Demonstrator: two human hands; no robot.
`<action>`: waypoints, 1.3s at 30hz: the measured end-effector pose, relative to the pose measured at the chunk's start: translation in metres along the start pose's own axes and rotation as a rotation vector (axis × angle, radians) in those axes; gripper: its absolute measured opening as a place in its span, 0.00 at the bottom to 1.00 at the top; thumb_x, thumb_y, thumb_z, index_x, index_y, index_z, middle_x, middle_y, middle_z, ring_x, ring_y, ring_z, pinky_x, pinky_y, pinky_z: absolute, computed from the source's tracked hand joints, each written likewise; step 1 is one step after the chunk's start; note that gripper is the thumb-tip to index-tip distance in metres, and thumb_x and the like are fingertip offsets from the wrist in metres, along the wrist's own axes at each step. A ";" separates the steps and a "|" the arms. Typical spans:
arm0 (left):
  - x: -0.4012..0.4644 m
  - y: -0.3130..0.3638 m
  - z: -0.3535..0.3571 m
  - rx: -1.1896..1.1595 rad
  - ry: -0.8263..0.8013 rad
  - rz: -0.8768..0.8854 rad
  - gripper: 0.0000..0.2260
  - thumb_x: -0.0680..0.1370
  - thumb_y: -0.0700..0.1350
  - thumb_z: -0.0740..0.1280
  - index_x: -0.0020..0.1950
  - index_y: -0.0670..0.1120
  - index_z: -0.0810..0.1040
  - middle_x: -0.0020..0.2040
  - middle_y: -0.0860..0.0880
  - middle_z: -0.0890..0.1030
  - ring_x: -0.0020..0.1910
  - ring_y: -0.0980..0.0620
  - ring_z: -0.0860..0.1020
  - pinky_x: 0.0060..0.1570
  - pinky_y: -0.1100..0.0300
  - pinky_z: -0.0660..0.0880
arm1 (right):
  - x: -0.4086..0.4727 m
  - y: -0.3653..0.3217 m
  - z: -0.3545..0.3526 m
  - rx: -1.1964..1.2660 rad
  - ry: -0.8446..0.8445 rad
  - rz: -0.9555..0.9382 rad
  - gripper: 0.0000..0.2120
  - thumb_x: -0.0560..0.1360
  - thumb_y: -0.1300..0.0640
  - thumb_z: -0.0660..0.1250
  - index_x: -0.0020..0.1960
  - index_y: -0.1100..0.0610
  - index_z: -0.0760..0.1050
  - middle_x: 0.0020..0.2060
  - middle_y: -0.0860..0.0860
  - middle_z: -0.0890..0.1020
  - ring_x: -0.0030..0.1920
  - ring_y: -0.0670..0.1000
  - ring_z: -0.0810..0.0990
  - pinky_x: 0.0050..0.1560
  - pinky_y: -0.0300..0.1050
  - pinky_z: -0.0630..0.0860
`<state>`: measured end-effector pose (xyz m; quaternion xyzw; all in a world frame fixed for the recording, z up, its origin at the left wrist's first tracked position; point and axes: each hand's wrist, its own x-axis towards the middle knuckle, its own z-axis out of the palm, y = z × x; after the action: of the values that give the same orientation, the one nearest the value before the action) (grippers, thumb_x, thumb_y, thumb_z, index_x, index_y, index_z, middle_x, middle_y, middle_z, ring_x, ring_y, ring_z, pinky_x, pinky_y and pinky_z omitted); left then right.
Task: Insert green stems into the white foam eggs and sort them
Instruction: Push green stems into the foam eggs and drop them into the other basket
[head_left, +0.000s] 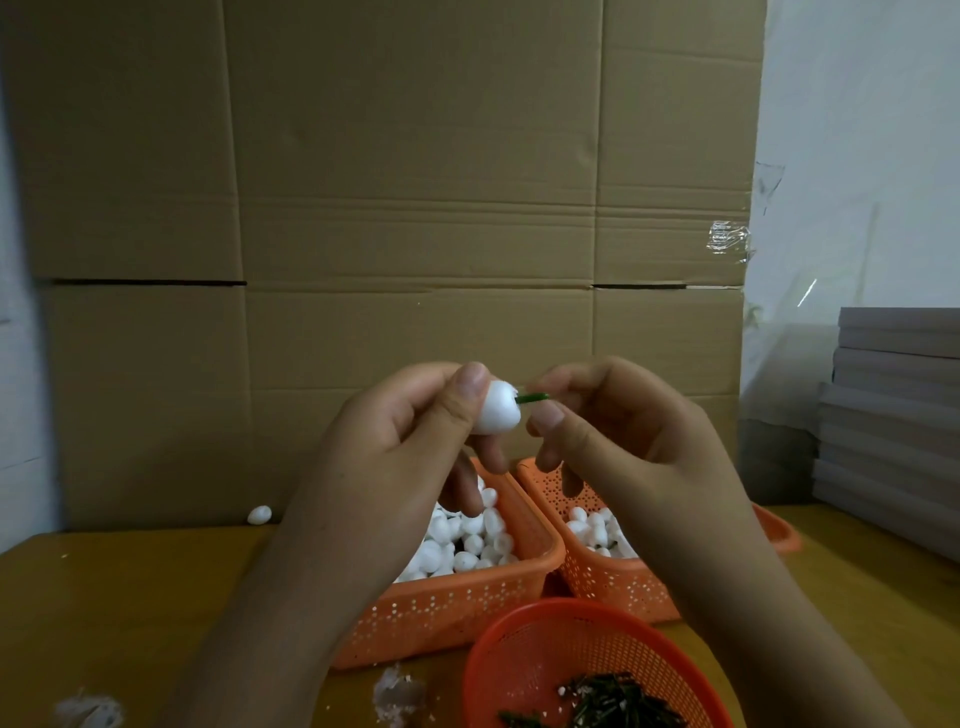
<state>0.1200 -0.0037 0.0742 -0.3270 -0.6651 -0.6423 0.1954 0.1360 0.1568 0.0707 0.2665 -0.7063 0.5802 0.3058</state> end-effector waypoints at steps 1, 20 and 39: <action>0.000 0.000 0.000 0.001 0.001 -0.004 0.15 0.73 0.58 0.61 0.43 0.51 0.83 0.31 0.50 0.80 0.25 0.56 0.74 0.30 0.69 0.72 | 0.000 0.000 0.000 -0.006 0.001 -0.009 0.09 0.67 0.49 0.68 0.45 0.50 0.80 0.35 0.49 0.82 0.34 0.46 0.80 0.36 0.38 0.76; 0.000 -0.011 -0.001 0.168 -0.134 -0.044 0.16 0.67 0.61 0.71 0.54 0.67 0.75 0.50 0.59 0.80 0.42 0.59 0.81 0.40 0.62 0.76 | 0.001 0.004 -0.002 0.031 0.186 0.019 0.20 0.76 0.56 0.65 0.27 0.63 0.70 0.21 0.51 0.72 0.23 0.44 0.69 0.25 0.35 0.68; 0.001 -0.008 0.000 0.160 -0.053 0.033 0.09 0.71 0.58 0.68 0.49 0.61 0.78 0.47 0.58 0.84 0.35 0.58 0.81 0.38 0.62 0.75 | 0.003 0.002 -0.003 0.076 0.031 0.110 0.17 0.71 0.47 0.64 0.33 0.60 0.76 0.25 0.51 0.77 0.25 0.46 0.73 0.28 0.37 0.71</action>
<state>0.1142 -0.0031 0.0693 -0.3381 -0.7138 -0.5748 0.2141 0.1331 0.1602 0.0723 0.2297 -0.6926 0.6265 0.2739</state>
